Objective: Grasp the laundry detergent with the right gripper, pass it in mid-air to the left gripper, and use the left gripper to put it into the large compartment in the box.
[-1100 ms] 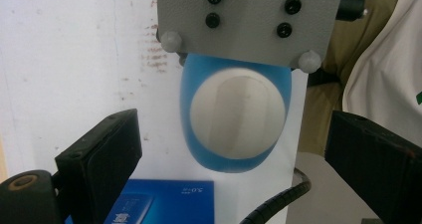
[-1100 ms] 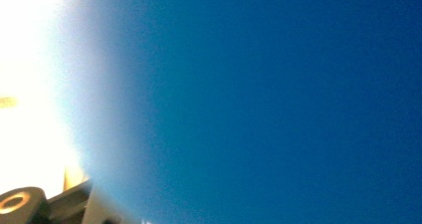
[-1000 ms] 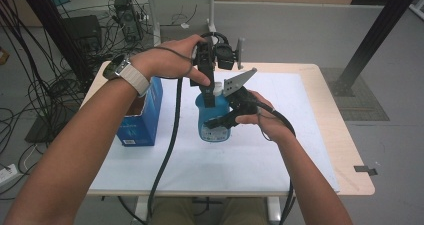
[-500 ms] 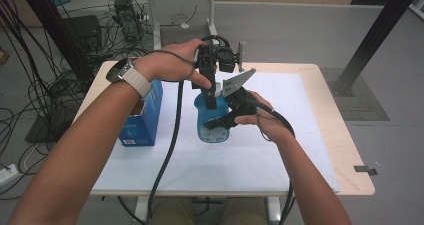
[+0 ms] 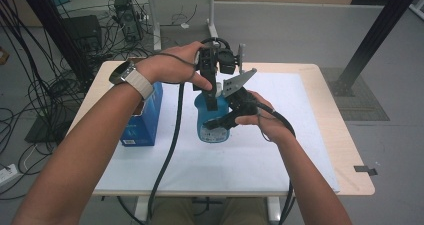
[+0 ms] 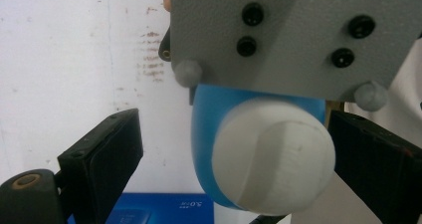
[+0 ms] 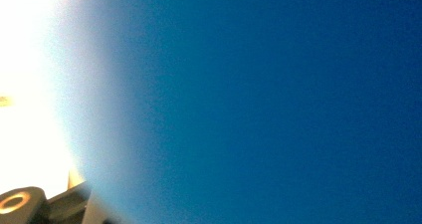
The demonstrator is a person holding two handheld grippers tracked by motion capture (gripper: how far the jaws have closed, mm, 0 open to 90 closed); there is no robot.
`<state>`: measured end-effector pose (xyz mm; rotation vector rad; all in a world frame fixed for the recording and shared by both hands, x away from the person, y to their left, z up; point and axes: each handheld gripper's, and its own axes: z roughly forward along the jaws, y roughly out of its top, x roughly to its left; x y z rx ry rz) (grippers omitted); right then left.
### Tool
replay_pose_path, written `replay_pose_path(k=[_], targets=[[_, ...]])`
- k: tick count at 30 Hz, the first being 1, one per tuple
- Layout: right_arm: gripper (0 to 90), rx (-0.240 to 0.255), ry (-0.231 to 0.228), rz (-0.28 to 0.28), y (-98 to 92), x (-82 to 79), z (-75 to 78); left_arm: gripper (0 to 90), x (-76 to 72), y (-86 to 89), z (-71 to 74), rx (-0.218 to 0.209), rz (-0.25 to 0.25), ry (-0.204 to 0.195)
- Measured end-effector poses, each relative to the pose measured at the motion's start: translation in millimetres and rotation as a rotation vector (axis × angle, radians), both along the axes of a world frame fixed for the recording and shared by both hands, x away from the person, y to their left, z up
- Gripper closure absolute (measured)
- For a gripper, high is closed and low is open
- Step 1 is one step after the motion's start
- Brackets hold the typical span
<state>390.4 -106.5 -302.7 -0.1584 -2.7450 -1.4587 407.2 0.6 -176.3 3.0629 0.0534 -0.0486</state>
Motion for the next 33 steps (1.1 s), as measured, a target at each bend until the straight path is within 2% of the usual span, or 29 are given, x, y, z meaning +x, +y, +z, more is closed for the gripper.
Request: replay_pose_path(k=[17,19,20,22,24,26,28,33], targets=[[43.8,-0.003,0.008,-0.007,-0.5,-2.2,2.9,9.9,0.1,-2.6,-5.2,0.004,-0.016,0.009],[43.8,-0.001,0.031,-0.008,-0.7,-4.0,3.9,10.1,0.0,-2.9,-6.0,0.005,-0.018,0.011],[43.8,0.011,0.007,-0.002,-0.2,-2.2,3.6,10.2,0.0,-2.9,-6.6,0.004,-0.018,0.013],[43.8,0.011,0.002,-0.001,-0.3,-2.1,4.0,10.4,0.1,-3.0,-7.7,0.006,-0.019,0.015],[43.8,0.018,0.015,-0.001,-0.2,-3.0,4.5,10.6,-0.1,-3.0,-9.0,0.004,-0.018,0.018],[43.8,0.007,0.001,-0.023,-1.3,-2.7,5.3,10.7,0.2,-3.0,-9.9,0.008,-0.02,0.022],[43.8,0.021,-0.001,0.008,-0.3,-1.5,4.7,10.8,0.2,-3.0,-10.4,0.007,-0.02,0.023],[43.8,0.021,0.012,0.001,0.3,-2.6,5.1,11.4,-0.1,-3.5,-11.4,0.005,-0.023,0.026]])
